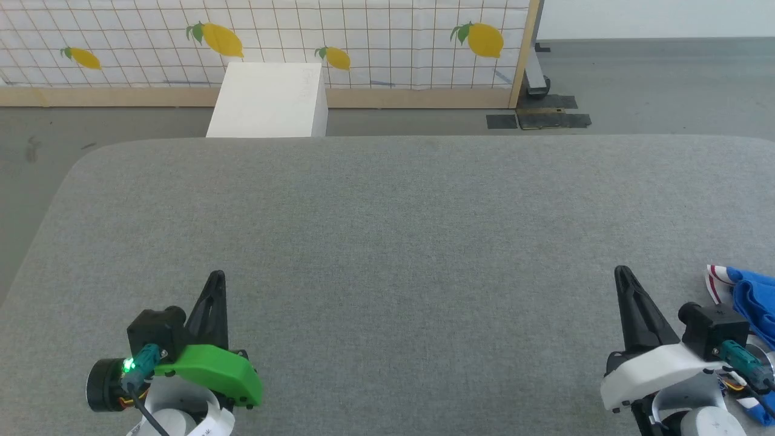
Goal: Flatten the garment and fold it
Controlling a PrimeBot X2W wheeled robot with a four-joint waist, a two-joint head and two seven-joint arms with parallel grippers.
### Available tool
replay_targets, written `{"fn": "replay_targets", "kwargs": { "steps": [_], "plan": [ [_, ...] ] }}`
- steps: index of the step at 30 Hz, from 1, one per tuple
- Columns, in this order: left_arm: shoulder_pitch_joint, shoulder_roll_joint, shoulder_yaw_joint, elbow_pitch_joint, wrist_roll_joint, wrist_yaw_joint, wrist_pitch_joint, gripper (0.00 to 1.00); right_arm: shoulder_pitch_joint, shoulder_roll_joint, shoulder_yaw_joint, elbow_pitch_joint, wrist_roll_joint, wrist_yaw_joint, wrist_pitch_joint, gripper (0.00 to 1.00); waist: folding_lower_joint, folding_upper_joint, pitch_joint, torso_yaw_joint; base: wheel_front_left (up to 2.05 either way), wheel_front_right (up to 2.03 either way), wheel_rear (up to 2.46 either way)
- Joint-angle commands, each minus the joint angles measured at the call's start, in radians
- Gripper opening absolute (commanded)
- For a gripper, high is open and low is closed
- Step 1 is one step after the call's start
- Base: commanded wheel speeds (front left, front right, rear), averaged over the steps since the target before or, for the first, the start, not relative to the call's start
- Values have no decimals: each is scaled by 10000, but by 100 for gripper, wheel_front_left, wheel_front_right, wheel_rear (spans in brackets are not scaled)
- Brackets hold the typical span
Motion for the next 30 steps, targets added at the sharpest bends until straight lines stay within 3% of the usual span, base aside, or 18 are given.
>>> {"fn": "replay_targets", "kwargs": {
  "steps": [1,30],
  "plan": [
    [136,-104,92,-51,179,-79,50,0,66,10,44,-89,-93,-6,39,0,0,0,-4,-2,0,0,0],
    [304,-811,785,-402,1401,-419,558,0,104,15,248,-495,-536,-10,422,0,-1,0,-83,-64,0,0,0]
  ]
}}
